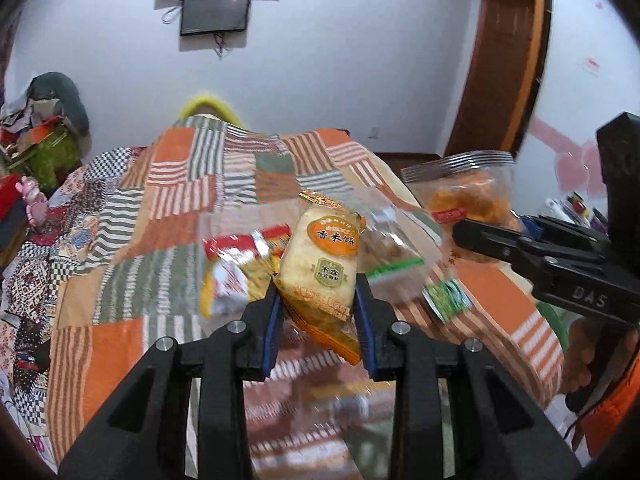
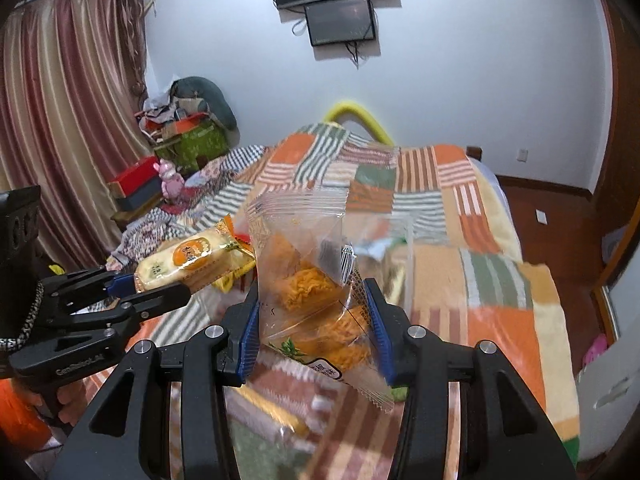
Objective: Organize snacks
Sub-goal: 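Put square cake in box with left tool while right tool releases zip bag there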
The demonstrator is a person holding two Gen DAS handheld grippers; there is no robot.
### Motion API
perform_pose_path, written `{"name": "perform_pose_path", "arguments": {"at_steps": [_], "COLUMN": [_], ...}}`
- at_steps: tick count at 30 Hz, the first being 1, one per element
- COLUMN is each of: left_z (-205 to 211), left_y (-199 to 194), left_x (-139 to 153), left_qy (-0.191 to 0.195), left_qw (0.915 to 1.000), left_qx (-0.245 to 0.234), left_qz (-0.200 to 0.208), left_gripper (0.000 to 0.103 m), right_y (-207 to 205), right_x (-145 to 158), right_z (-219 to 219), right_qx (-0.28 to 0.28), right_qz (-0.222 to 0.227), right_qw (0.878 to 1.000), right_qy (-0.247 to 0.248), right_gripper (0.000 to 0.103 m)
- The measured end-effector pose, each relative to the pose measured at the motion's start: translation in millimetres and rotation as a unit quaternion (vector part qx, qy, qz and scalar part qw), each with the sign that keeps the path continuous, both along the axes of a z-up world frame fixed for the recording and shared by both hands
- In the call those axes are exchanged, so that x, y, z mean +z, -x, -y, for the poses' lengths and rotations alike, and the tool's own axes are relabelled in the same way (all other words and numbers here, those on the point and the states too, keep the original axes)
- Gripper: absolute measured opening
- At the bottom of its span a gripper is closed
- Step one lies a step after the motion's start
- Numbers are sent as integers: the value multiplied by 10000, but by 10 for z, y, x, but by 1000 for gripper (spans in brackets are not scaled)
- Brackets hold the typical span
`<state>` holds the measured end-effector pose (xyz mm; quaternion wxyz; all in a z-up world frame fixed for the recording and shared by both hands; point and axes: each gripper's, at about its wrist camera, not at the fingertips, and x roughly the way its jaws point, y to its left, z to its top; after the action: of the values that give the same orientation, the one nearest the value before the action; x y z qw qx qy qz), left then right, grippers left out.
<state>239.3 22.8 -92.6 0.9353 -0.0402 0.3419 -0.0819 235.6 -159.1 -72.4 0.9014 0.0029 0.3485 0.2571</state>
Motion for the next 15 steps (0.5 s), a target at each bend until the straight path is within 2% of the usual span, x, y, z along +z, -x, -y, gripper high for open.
{"name": "perform_pose_path", "arguments": {"at_steps": [7,15], "left_z": [-176,-251], "left_y": [-324,-734], "left_x": [-42,-186], "left_qy": [32,-16], "left_qw": [9996,9988], "left_qx": [297,476], "left_qz": [2,-145], "left_gripper": [33,33], "right_y": [-220,-535], "right_x": [2,-188], "right_z": [-187,-404], "right_qx": [-21,-105], "right_qz": [70,-132], "right_qw": [10000,9998], "right_qy": [-28,55], "right_gripper": [43,43]}}
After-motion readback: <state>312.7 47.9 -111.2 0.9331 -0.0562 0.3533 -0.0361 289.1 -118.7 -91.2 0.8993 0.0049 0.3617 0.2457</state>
